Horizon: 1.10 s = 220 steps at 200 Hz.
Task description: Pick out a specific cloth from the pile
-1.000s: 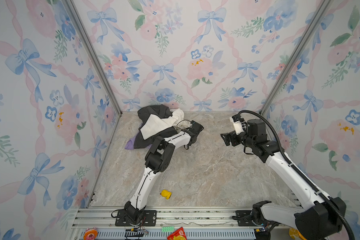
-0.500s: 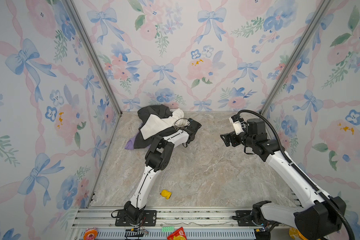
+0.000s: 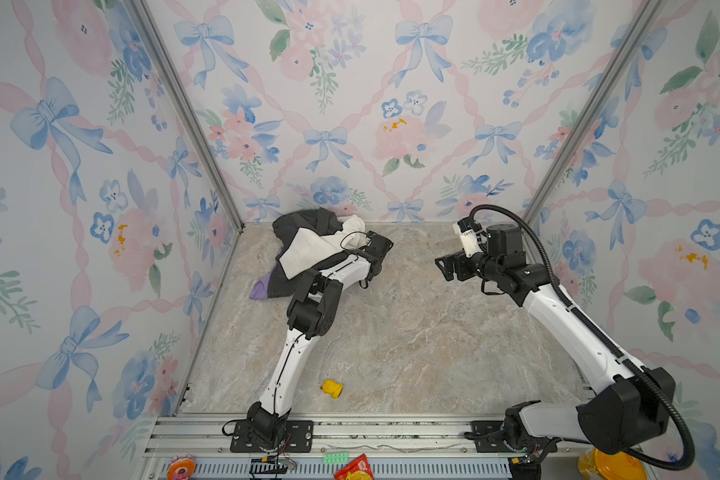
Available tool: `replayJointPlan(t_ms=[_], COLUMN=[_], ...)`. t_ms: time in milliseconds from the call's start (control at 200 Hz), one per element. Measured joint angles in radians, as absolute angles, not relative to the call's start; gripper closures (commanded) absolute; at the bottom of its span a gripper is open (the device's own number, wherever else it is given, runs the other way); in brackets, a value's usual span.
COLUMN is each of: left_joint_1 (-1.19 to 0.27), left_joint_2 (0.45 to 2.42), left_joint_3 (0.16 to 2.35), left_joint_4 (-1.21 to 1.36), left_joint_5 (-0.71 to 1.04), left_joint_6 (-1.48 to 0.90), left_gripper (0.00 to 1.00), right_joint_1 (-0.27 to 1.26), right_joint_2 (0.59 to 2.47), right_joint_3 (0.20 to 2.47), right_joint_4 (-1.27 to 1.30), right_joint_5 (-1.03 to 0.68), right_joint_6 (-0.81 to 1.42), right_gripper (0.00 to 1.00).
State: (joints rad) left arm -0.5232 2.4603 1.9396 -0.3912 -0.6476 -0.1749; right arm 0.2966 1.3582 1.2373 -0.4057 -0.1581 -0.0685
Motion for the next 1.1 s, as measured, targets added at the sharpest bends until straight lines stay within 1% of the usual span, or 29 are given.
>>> replayJointPlan(t_ms=[305,765,1100], left_joint_1=[-0.531,-0.537,-0.535], left_joint_2=[2.420,2.180,2.077], left_joint_3=[1.940,1.941,2.001], left_joint_4=[-0.422,-0.451,-0.479], left_joint_5=[-0.585,-0.575,-0.574], left_joint_6=[-0.185,-0.190,-0.197], left_gripper=[1.00,1.00,1.00], right_joint_1=[0.297,0.297,0.297], right_joint_2=[1.388,1.394,1.368], right_joint_3=[1.244,1.241,1.201], right_joint_4=[-0.351,-0.291,-0.278], right_joint_5=[-0.158,-0.161,-0.165], right_joint_6=[-0.055,-0.065,-0.076], right_gripper=[0.03,0.03,0.03])
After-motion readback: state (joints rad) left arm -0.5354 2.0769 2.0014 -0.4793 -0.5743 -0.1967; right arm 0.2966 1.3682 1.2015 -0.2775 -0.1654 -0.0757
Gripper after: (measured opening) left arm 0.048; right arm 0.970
